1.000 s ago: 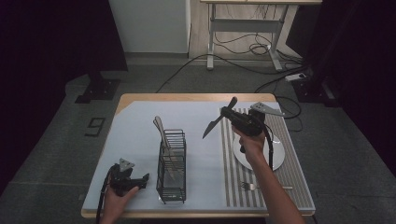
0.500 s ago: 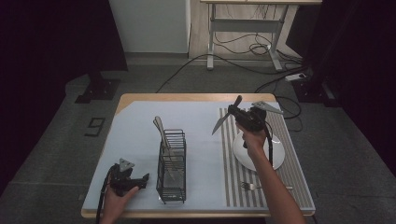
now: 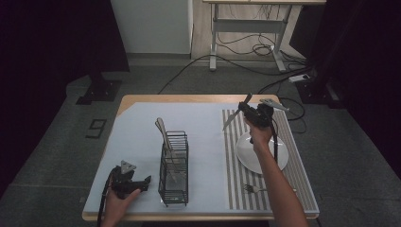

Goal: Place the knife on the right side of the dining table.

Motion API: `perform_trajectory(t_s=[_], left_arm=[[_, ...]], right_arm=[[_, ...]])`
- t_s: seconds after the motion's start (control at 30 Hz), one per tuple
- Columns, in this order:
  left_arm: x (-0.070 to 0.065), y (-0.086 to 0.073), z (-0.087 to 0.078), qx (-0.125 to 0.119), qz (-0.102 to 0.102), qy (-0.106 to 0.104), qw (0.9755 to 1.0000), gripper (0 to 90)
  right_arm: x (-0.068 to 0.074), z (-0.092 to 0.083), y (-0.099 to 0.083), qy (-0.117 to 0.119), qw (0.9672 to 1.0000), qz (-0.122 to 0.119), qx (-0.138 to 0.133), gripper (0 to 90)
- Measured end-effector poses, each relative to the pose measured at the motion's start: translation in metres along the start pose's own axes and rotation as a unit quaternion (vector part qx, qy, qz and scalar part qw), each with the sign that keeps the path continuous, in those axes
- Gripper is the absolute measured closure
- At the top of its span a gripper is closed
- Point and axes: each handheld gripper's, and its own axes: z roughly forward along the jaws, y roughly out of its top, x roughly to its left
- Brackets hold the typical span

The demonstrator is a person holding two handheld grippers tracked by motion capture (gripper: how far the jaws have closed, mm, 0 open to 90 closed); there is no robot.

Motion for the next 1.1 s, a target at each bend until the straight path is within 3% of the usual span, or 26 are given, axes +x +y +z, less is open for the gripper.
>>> perform_trajectory(t_s=[0.2,0.63,1.1], left_arm=[[0.0,0.0,0.0,0.0,0.0,0.0,1.0,8.5],[0.0,0.0,0.0,-0.001,0.0,0.0,1.0,8.5],[0.0,0.0,0.0,-0.001,0.001,0.0,1.0,8.5]], right_arm=[[-0.011,0.004,0.001,-0.007,0.9997,0.021,-0.009,83.4],[-0.028,0.015,-0.003,-0.029,0.9986,0.04,-0.018,83.4],[-0.043,0.014,-0.003,-0.037,0.9969,0.063,-0.028,83.4]])
